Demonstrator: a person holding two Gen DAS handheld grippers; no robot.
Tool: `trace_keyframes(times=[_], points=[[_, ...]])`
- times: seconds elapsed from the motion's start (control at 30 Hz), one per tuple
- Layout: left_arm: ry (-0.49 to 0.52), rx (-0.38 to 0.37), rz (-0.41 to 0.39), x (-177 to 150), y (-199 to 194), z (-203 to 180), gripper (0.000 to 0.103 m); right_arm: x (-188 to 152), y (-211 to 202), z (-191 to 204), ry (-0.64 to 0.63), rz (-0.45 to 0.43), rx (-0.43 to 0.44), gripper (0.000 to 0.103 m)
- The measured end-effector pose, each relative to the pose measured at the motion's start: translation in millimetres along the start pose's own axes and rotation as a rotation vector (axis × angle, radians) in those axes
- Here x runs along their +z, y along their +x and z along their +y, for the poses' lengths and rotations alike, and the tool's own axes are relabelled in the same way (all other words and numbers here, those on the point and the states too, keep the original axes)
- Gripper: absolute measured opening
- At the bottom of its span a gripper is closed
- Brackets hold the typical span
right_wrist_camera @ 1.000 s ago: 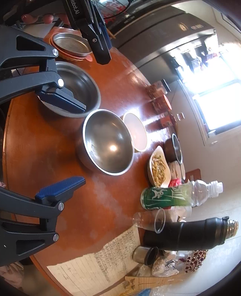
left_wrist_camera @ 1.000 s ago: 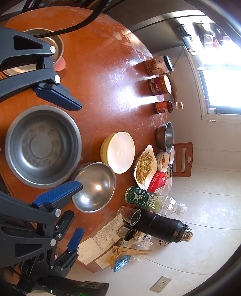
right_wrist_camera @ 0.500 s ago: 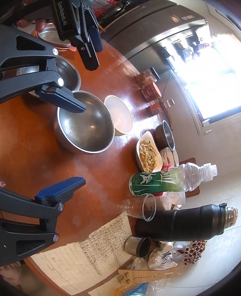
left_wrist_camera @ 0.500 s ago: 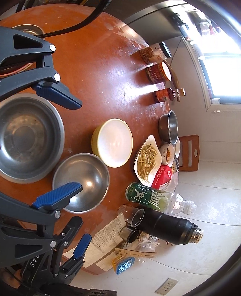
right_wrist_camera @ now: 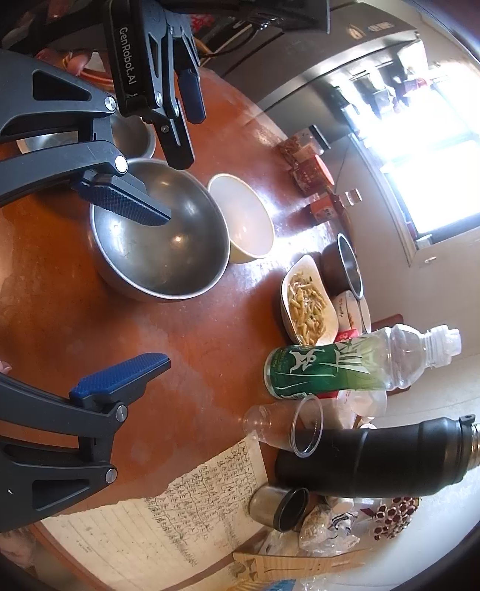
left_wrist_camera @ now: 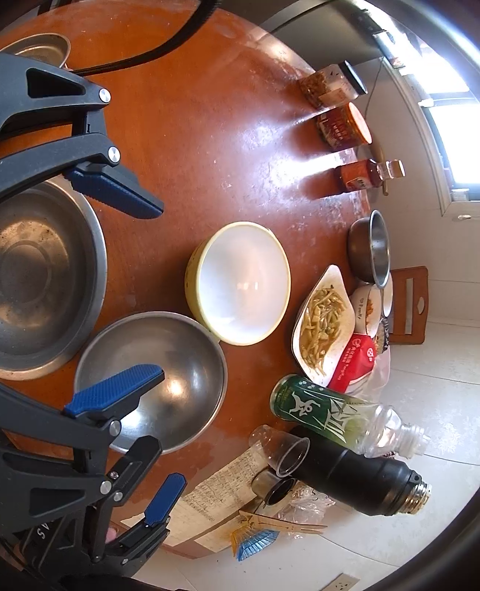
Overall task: Organize plates and bowls
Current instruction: 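Grasp the hemispherical steel bowl rim with the right gripper while left holds the large bowl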
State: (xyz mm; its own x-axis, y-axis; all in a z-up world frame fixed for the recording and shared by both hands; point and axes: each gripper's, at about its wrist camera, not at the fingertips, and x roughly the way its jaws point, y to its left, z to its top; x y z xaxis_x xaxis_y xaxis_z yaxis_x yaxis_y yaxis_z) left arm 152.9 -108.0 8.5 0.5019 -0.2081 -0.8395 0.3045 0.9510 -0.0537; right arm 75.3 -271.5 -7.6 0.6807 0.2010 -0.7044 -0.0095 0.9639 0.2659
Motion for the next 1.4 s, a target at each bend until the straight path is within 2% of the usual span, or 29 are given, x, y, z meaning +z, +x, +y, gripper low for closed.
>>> trace_keyframes(times=[0.47,0.6,0.83,1.17,1.33,1.4], points=[[0.01,-0.048,0.04,4,18,1,0.08,-1,18,7,-0.017,0.03,0.01,0.073],[0.012,-0.056,0.048,3,22,1,0.08,-1,20,5,-0.009,0.031,0.005,0.069],[0.013,-0.075,0.055,4,26,1,0.079,-2,25,4,-0.007,0.048,0.01,0.056],[0.033,-0.075,0.08,3,35,-3,0.071,-4,32,5,-0.007,0.074,0.018,0.051],[0.02,-0.112,0.104,2,41,-2,0.06,-4,37,5,-0.001,0.086,0.026,0.048],[0.008,-0.142,0.113,2,42,-2,0.051,-4,38,6,-0.001,0.088,0.036,0.044]])
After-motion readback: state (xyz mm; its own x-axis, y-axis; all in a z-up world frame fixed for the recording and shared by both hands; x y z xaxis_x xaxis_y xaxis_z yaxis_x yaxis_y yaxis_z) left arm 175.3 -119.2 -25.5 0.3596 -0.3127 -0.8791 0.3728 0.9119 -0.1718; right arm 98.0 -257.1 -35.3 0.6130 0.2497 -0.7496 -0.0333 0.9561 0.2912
